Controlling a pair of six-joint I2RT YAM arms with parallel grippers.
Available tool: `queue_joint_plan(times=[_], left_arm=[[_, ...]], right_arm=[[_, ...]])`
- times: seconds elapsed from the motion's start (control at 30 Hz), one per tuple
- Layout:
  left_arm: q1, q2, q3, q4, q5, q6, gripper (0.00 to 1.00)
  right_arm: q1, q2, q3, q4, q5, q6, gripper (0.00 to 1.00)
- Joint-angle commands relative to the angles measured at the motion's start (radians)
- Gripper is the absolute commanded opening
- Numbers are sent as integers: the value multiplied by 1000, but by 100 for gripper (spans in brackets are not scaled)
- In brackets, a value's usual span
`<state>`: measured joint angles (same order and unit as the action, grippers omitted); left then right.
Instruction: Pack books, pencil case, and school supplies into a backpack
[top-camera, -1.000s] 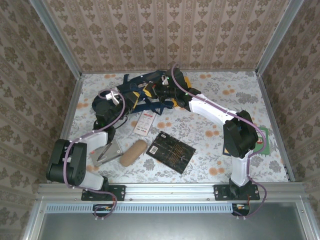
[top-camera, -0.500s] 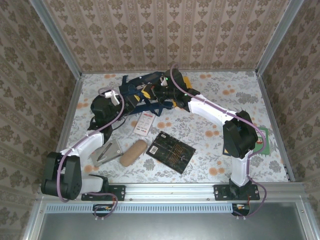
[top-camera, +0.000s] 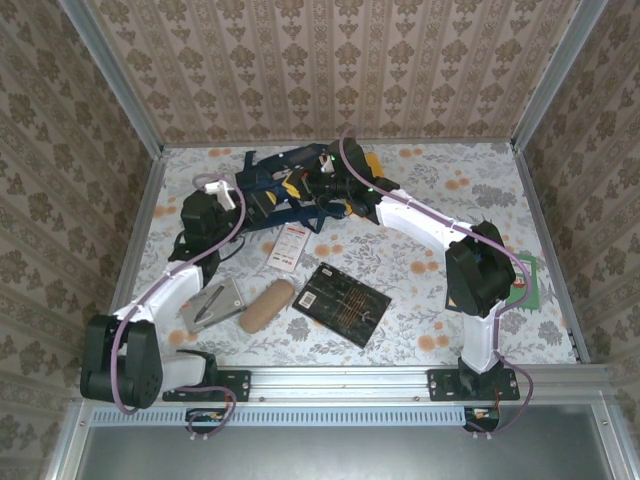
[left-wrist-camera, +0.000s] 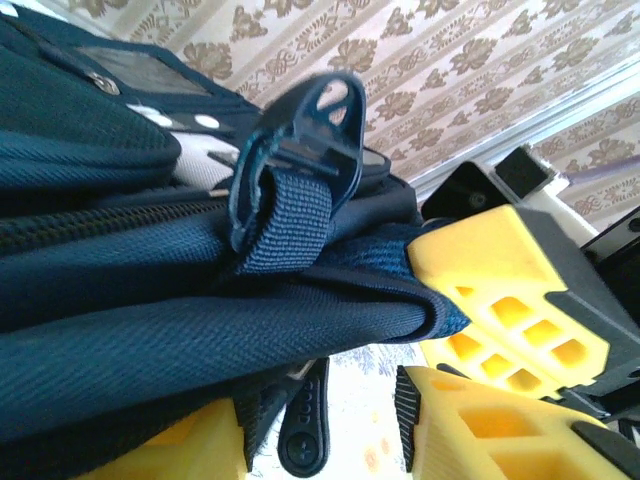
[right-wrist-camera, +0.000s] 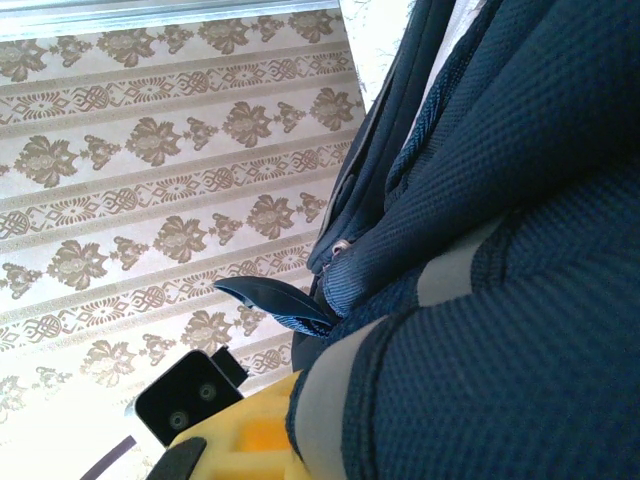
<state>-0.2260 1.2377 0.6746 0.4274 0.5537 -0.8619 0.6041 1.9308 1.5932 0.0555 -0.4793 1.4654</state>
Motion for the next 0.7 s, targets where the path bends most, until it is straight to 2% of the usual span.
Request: queue_joint_plan(times=[0.0, 0.1, 0.33, 0.47, 0.67], left_arm=[[27, -47, -5, -39, -27, 54, 42], [34, -63, -15, -50, -35, 71, 35], [27, -69, -3, -117, -64, 175, 30], [-14, -120, -19, -158, -163, 330, 29], [-131, -198, -63, -157, -341, 643, 29]], right_arm=[[13, -20, 37, 61, -70, 6, 0], [13, -21, 40, 63, -73, 7, 0], [13, -21, 40, 65, -76, 7, 0], [13, -26, 39, 64, -76, 6, 0], [13, -24, 42, 66, -76, 6, 0]])
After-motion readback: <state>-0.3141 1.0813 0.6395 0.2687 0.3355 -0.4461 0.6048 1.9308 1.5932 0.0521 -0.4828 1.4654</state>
